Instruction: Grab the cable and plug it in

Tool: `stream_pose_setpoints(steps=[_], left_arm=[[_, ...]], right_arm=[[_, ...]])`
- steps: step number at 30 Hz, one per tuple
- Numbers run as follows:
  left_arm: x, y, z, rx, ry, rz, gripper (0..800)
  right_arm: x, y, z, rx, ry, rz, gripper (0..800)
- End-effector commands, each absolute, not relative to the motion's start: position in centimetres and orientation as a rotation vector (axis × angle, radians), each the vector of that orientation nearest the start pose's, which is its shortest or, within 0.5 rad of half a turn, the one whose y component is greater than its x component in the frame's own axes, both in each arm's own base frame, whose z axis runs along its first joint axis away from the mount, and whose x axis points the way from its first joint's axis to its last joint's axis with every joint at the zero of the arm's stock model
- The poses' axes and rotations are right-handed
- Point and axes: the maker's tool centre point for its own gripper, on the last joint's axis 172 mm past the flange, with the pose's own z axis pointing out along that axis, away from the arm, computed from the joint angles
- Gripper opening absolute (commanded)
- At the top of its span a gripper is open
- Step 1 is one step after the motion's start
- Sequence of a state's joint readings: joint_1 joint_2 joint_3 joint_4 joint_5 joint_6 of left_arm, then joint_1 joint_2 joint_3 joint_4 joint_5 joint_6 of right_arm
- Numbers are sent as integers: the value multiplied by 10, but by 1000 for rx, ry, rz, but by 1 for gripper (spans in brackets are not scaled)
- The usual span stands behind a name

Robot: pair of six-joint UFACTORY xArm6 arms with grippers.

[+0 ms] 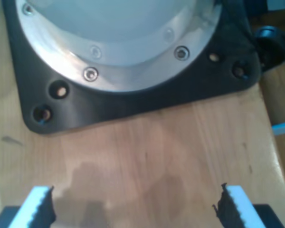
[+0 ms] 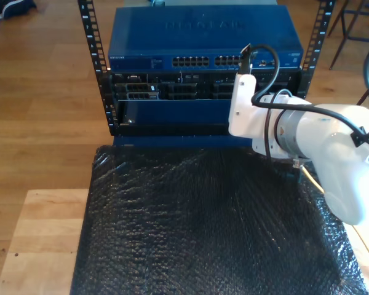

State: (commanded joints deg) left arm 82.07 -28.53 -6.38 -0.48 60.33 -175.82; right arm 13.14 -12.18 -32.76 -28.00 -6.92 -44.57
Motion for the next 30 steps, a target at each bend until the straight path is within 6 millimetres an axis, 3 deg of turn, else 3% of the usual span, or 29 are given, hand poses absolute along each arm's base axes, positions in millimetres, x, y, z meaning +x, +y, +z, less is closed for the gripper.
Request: stream_pose_setpoints(steps=[12, 18, 23, 27, 30], left_arm=[[19, 122, 30, -2157, 2653, -537, 800], [19, 122, 30, -2157, 2653, -537, 800], [19, 122, 30, -2157, 2653, -537, 800], [19, 122, 30, -2157, 2653, -537, 800], [19, 122, 30, -2157, 2653, -537, 800]], right_arm=[[506, 174, 233, -2339, -2225, -1355, 2], [507, 174, 236, -2340, -2224, -1361, 0], [504, 172, 222, -2349, -2221, -1320, 0], [508, 164, 239, -2366, -2206, -1369, 0], [516, 140, 254, -2428, -2164, -1410, 0]])
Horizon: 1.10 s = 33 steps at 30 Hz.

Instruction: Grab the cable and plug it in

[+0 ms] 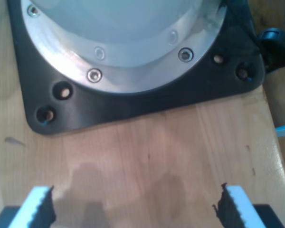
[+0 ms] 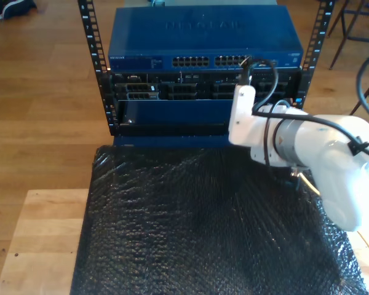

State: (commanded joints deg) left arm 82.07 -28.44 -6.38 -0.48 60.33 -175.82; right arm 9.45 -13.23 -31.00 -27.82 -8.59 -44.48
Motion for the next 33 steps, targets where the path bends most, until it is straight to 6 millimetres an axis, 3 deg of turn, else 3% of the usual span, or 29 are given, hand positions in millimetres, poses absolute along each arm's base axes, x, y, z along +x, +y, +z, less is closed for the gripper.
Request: stream_pose_setpoints(steps=[5, 8, 26, 33], left_arm=[[19, 122, 30, -2157, 2653, -537, 800], [19, 122, 30, -2157, 2653, -537, 800], [19, 122, 30, -2157, 2653, -537, 800], [19, 122, 30, -2157, 2653, -537, 800]], right_arm=[[522, 136, 255, -2441, -2156, -1411, 1], [524, 136, 239, -2445, -2155, -1368, 0], [533, 157, 259, -2325, -2132, -1574, 0], [533, 156, 253, -2328, -2131, -1561, 0]])
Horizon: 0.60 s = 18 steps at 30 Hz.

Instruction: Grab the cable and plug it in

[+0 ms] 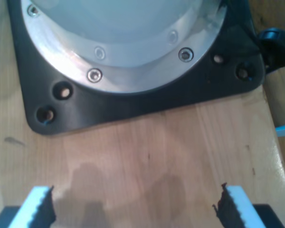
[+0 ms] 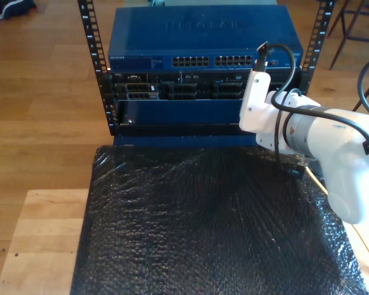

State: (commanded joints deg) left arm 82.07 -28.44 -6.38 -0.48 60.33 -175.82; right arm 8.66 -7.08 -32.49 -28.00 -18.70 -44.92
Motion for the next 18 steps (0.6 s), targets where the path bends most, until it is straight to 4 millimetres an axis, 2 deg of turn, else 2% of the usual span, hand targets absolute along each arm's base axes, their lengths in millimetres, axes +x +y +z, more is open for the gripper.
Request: stream_pose_setpoints(steps=[7, 12, 18], left_arm=[[19, 122, 30, -2157, 2653, -537, 800], [19, 122, 30, -2157, 2653, -537, 800], [19, 122, 30, -2157, 2653, -537, 800]], right_arm=[[537, 161, 263, -2304, -2130, -1610, 0], [541, 159, 262, -2303, -2135, -1614, 0], [544, 172, 270, -2175, -2220, -1722, 0]])
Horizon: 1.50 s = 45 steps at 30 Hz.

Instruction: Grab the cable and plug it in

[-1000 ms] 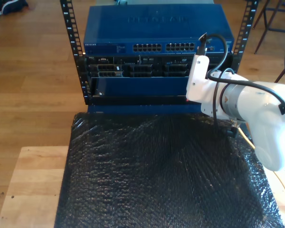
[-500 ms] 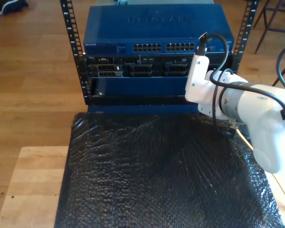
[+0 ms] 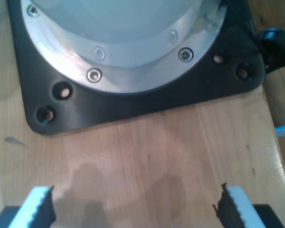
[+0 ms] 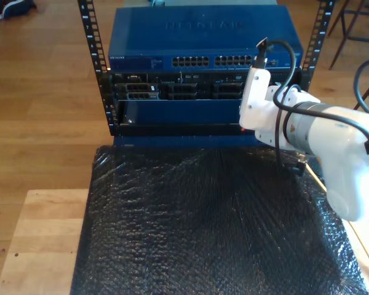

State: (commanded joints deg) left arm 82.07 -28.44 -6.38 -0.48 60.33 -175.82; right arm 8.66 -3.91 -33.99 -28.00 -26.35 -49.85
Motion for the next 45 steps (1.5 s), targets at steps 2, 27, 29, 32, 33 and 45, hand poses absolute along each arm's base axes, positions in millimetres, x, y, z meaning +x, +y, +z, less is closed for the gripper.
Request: stream_pose_setpoints(steps=[2, 27, 29, 32, 33, 45], left_arm=[[19, 122, 30, -2157, 2653, -537, 800], [19, 122, 30, -2157, 2653, -537, 800], [19, 122, 30, -2157, 2653, -537, 800], [19, 122, 30, -2157, 2653, -537, 800], [19, 122, 30, -2157, 2653, -537, 800], [19, 122, 30, -2157, 2653, -537, 800]], right_arm=[[544, 173, 265, 1642, 1725, 1323, 0], [545, 188, 274, 1387, 1727, 1478, 0], [546, 188, 278, 1381, 1719, 1485, 0], [549, 187, 286, 1382, 1698, 1495, 1], [548, 187, 286, 1389, 1690, 1500, 1], [538, 181, 291, 1358, 1601, 1569, 2]])
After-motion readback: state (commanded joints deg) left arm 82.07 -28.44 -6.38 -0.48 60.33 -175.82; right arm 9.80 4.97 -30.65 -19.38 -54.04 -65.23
